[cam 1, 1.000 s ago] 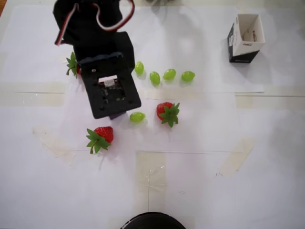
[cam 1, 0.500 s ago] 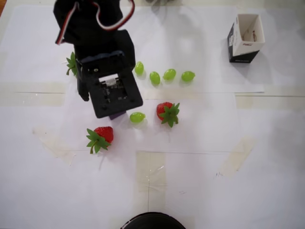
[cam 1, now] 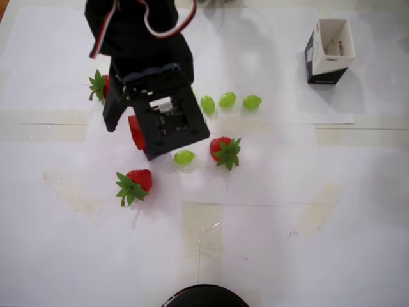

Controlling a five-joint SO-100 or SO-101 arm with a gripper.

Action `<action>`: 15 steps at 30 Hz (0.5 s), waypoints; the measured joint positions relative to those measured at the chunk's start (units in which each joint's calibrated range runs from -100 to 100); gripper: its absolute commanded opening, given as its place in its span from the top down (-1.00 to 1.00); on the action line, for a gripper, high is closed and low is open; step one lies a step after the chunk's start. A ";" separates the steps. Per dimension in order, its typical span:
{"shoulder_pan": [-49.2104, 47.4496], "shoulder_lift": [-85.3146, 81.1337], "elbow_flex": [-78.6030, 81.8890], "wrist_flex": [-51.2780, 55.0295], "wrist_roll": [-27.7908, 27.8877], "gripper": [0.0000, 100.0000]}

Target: Put the red cube on top of the purple cube

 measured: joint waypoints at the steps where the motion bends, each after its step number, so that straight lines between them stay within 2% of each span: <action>1: 0.07 0.00 0.00 0.00 -0.10 0.21; 15: -1.35 0.91 0.00 0.00 -0.15 0.21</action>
